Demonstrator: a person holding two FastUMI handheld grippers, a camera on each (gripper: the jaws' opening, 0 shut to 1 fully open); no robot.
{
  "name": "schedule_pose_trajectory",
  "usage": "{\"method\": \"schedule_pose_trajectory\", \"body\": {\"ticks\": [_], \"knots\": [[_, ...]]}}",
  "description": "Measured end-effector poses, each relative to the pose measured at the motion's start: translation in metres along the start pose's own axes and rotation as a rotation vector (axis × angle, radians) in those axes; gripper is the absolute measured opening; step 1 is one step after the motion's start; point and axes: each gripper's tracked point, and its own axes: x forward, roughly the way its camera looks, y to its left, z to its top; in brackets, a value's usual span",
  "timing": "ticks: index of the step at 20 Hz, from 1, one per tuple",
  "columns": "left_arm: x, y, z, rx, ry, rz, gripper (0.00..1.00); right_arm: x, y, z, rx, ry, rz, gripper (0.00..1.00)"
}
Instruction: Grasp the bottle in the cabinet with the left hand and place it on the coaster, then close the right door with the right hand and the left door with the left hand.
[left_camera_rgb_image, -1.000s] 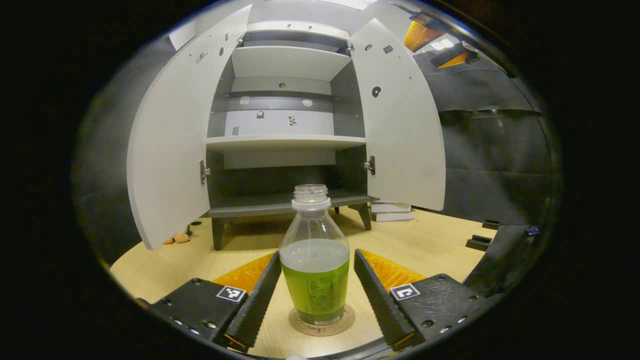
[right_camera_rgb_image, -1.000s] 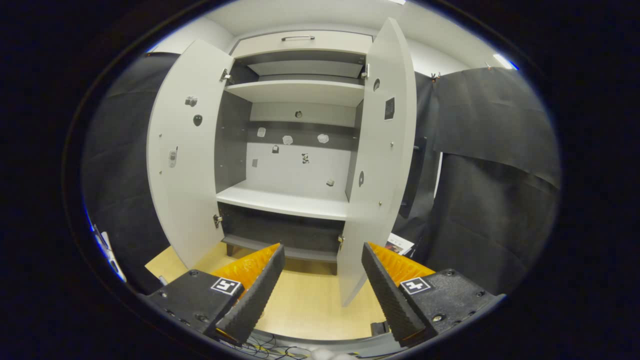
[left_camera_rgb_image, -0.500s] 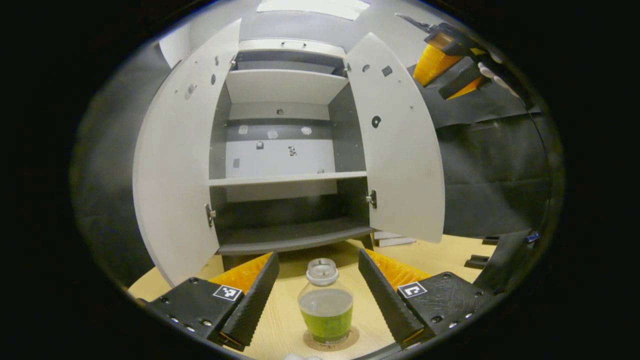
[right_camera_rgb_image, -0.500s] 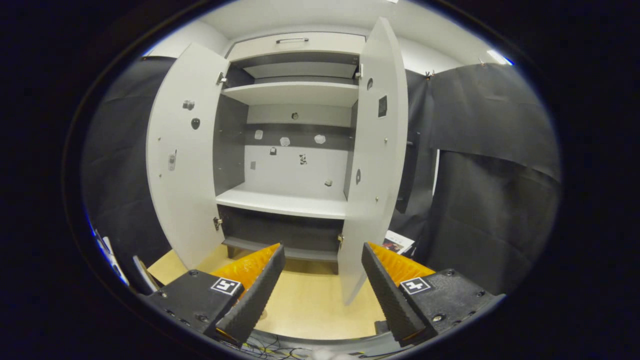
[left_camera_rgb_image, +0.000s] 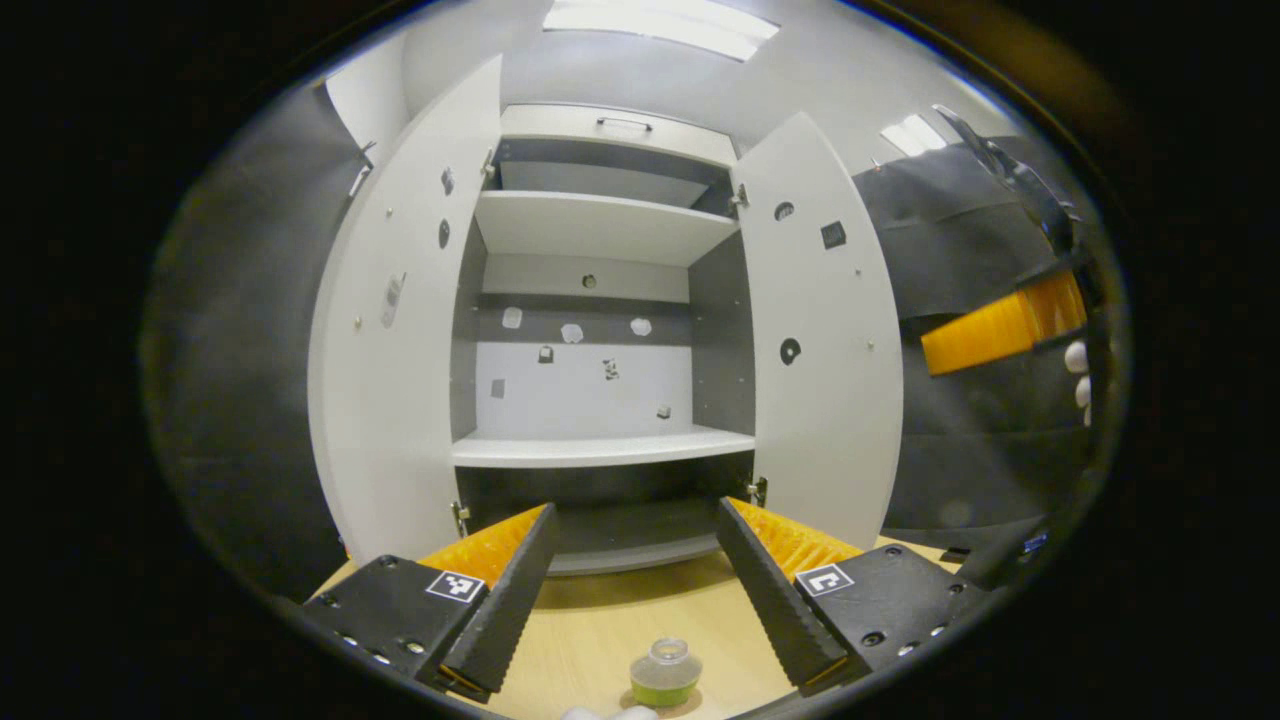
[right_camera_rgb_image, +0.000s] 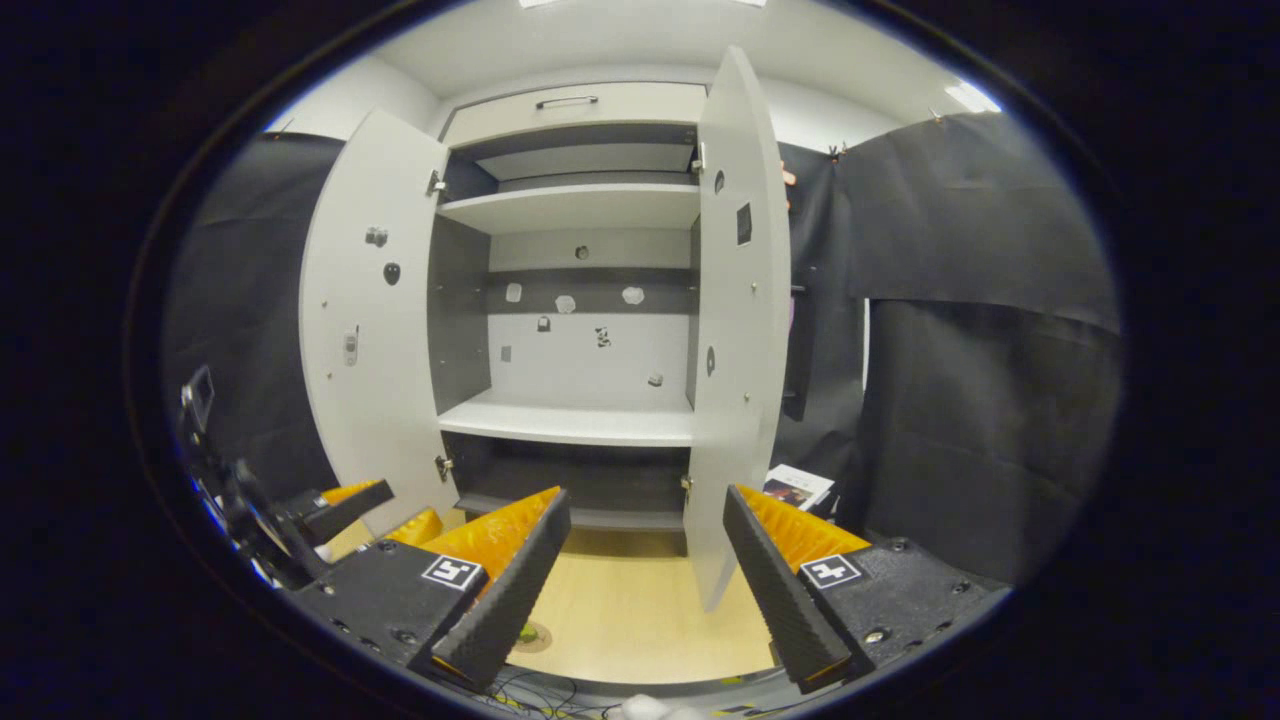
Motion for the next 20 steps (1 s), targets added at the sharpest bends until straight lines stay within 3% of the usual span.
{"method": "schedule_pose_trajectory", "body": {"ticks": [6,11,17,19,20], "knots": [[-0.026,0.049,0.064,0.006,0.056,0.099,0.98,-0.007,-0.022,0.006,0.029,-0.037,-0.032,1.0],[-0.061,0.087,0.08,0.066,0.088,0.261,0.99,0.0,-0.081,0.018,0.047,-0.075,-0.075,1.0],[-0.066,0.056,0.081,0.03,0.123,0.302,1.0,0.034,-0.185,0.042,0.074,-0.088,-0.1,1.0],[-0.065,0.039,0.081,0.012,0.133,0.319,0.95,0.051,-0.21,0.055,0.073,-0.092,-0.087,1.0],[-0.065,0.033,0.08,0.008,0.138,0.339,1.0,0.061,-0.217,0.062,0.07,-0.096,-0.068,1.0]]}}
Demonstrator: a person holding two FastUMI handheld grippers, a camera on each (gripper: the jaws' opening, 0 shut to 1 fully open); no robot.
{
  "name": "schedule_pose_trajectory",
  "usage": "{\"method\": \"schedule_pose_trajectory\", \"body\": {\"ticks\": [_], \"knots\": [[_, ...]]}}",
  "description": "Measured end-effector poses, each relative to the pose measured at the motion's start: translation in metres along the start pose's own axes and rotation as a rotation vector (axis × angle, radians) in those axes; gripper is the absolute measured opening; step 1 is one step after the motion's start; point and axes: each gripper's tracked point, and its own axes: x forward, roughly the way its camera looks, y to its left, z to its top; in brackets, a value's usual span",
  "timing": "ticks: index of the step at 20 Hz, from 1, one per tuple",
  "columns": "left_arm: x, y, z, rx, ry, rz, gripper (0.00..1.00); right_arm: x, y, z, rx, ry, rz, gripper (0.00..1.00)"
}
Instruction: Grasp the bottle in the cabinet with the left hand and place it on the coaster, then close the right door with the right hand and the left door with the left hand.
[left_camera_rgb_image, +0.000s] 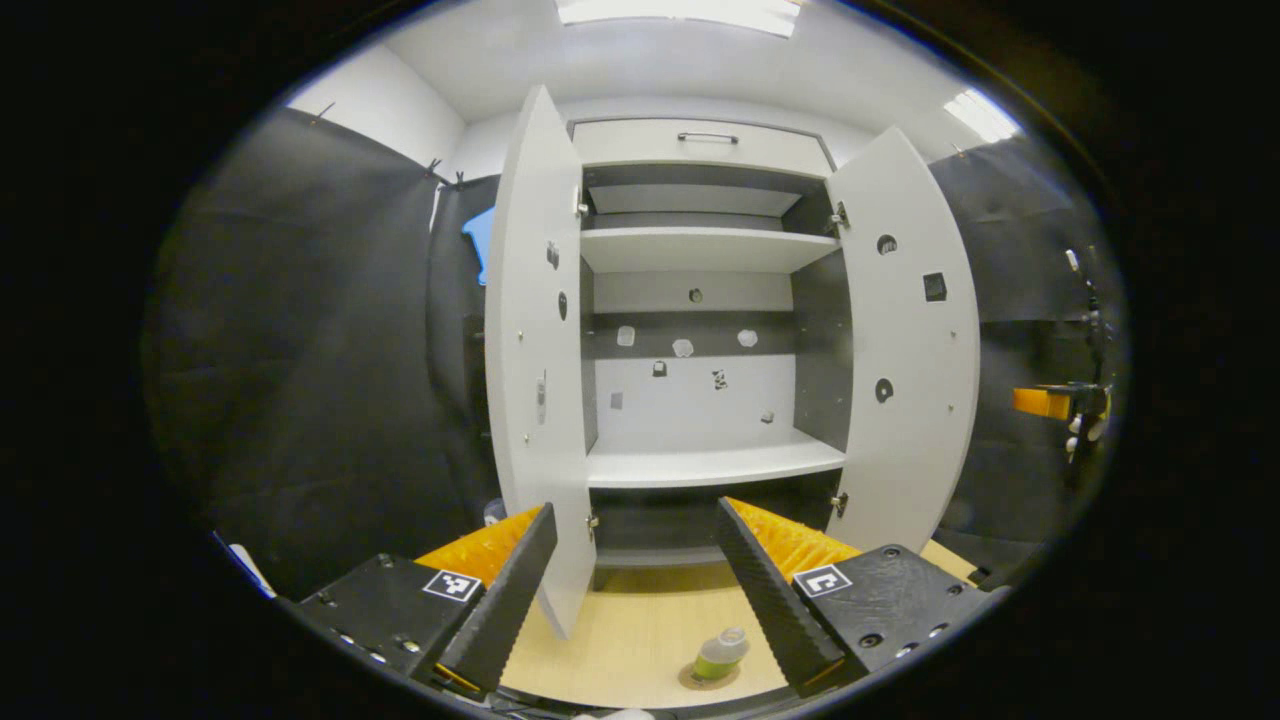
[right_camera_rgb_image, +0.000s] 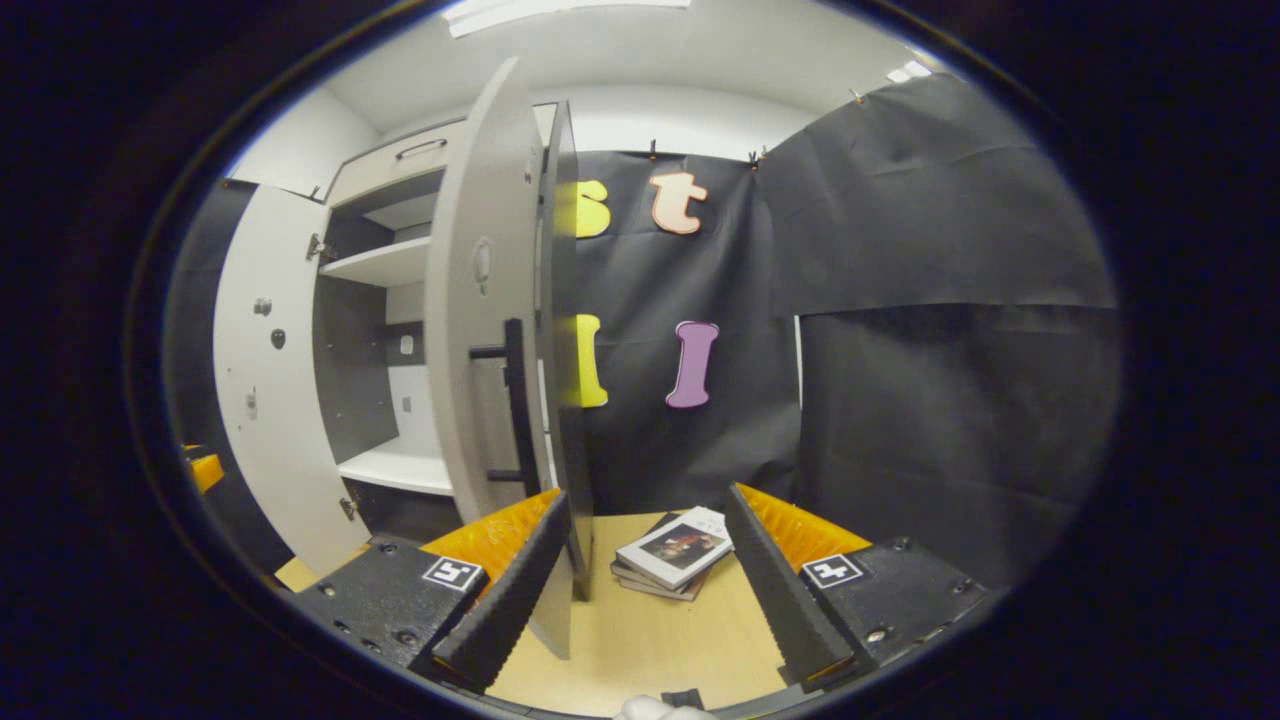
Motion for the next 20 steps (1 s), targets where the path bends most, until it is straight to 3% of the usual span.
{"method": "schedule_pose_trajectory", "body": {"ticks": [1,7,12,14,20], "knots": [[0.0,-0.007,0.0,-0.001,0.005,0.016,0.95,0.01,-0.004,0.006,-0.003,-0.003,0.024,1.0],[-0.017,-0.028,0.002,-0.002,0.007,0.135,0.96,0.068,0.009,0.027,-0.014,-0.001,0.198,1.0],[-0.027,-0.026,-0.003,-0.005,0.01,0.169,0.99,0.077,0.043,0.043,-0.035,-0.026,0.284,1.0],[-0.031,-0.021,-0.004,-0.004,0.012,0.166,0.97,0.075,0.044,0.043,-0.074,-0.035,0.257,0.95],[-0.022,0.008,-0.003,0.015,0.015,0.113,0.97,0.066,0.064,0.041,-0.068,-0.009,0.195,0.95]]}}
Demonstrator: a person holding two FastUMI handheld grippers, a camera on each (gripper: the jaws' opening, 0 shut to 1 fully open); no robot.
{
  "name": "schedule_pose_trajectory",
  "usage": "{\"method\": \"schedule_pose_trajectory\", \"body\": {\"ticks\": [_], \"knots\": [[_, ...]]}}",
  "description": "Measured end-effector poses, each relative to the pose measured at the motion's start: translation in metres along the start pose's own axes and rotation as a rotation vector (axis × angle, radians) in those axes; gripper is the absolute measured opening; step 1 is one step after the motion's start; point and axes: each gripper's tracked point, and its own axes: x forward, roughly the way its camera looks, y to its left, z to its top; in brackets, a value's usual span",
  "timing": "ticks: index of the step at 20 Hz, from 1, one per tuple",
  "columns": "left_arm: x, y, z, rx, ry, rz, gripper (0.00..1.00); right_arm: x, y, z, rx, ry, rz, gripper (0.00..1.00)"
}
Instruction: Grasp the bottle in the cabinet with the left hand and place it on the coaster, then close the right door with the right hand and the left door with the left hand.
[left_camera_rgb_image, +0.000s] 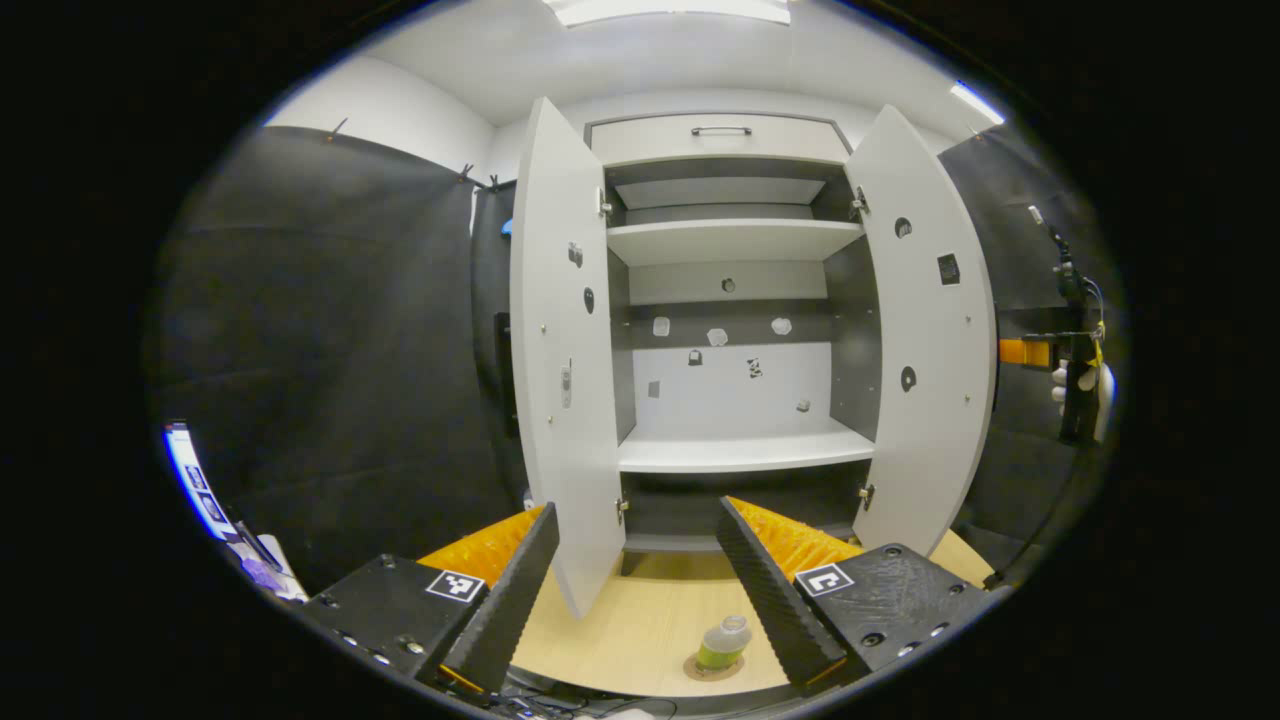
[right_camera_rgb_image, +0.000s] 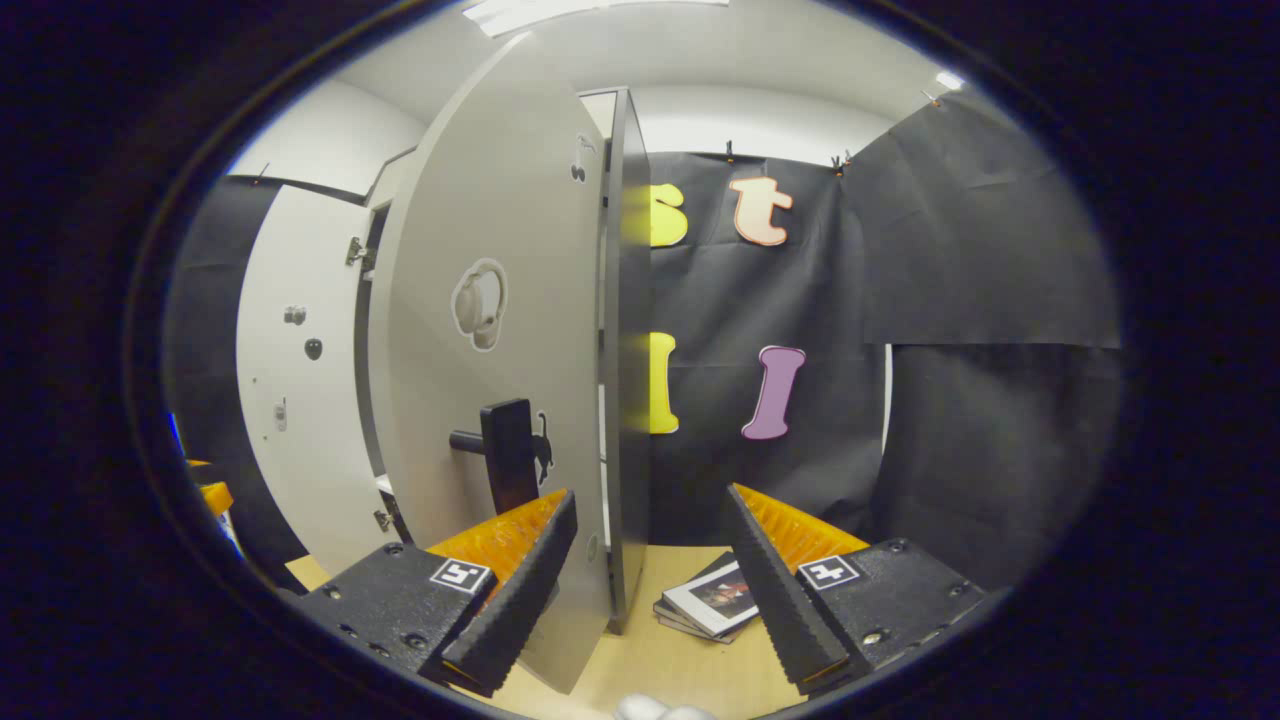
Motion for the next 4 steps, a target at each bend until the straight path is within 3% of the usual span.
{"method": "schedule_pose_trajectory", "body": {"ticks": [4], "knots": [[0.01,0.022,0.004,-0.024,-0.01,-0.038,0.97,0.001,0.04,-0.001,-0.004,0.003,0.004,0.97]]}}
